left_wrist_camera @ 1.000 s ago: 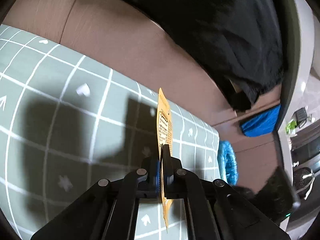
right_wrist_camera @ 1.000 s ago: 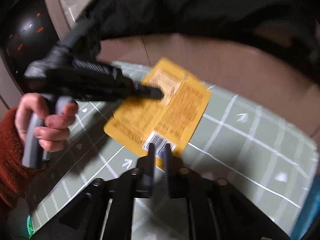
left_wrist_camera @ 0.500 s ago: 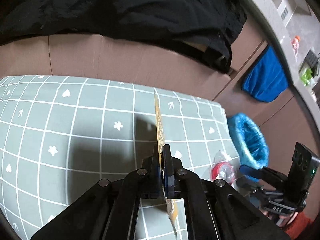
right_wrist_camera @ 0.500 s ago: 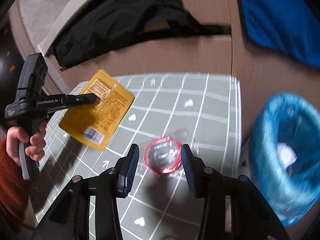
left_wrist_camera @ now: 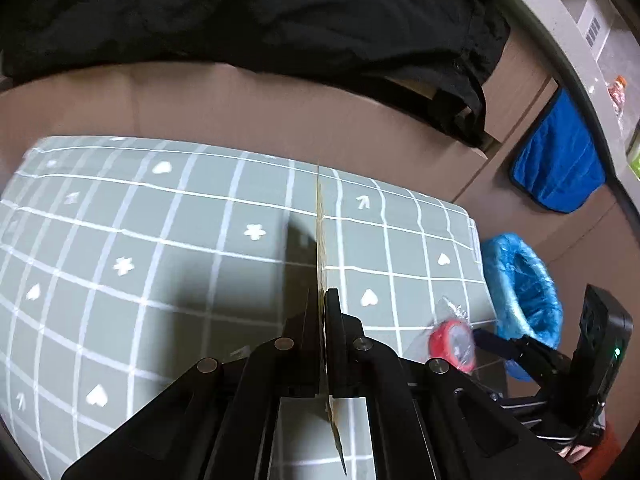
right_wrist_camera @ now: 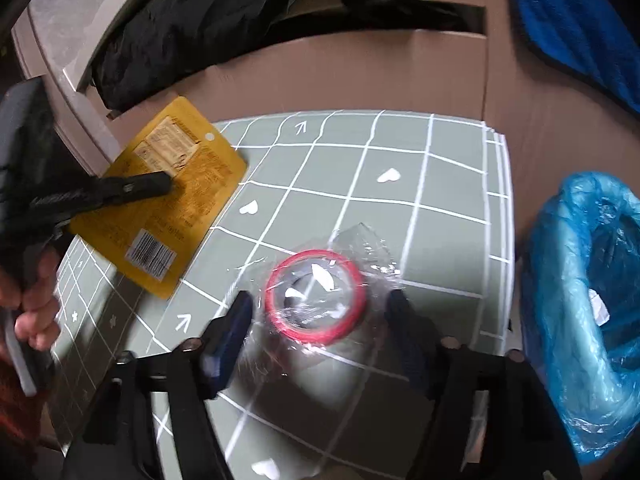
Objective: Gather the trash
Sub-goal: 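Lift the tape roll with the right tool while the left tool carries the yellow packet toward the bin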
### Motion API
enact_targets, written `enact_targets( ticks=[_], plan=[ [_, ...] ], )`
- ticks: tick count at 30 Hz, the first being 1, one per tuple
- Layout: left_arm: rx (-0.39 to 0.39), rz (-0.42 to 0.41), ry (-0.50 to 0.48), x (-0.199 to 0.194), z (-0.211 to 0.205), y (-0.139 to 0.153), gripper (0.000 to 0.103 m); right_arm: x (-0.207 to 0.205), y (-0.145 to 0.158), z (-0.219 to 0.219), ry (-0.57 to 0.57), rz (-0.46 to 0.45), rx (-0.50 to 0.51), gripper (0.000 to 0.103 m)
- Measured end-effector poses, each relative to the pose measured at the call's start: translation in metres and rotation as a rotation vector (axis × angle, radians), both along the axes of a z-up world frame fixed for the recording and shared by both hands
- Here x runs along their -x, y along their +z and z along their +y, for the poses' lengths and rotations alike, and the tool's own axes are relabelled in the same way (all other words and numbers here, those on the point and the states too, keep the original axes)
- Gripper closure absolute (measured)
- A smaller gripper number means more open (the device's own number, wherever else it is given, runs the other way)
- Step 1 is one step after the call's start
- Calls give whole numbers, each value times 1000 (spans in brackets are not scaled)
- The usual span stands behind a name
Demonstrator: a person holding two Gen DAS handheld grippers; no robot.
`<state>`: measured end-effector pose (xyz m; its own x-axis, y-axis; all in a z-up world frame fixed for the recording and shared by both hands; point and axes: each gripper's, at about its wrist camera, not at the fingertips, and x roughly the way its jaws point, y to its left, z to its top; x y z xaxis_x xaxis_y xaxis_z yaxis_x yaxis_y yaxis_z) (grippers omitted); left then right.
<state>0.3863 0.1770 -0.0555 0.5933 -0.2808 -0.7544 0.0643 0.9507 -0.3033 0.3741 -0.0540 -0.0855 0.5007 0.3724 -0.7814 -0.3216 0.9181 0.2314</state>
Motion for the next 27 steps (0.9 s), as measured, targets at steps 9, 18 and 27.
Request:
enact_targets(
  ticks=[9, 18, 27],
  plan=[
    [-111, -112, 127, 54, 17, 16, 102, 0, 3, 35, 66, -106, 216, 56],
    [-110, -161, 133, 88, 9, 33, 102, 35, 45, 21, 93, -215, 133, 58],
    [-89, -255, 150, 116, -21, 65, 103, 70, 87, -1, 115, -303, 75, 58]
  ],
)
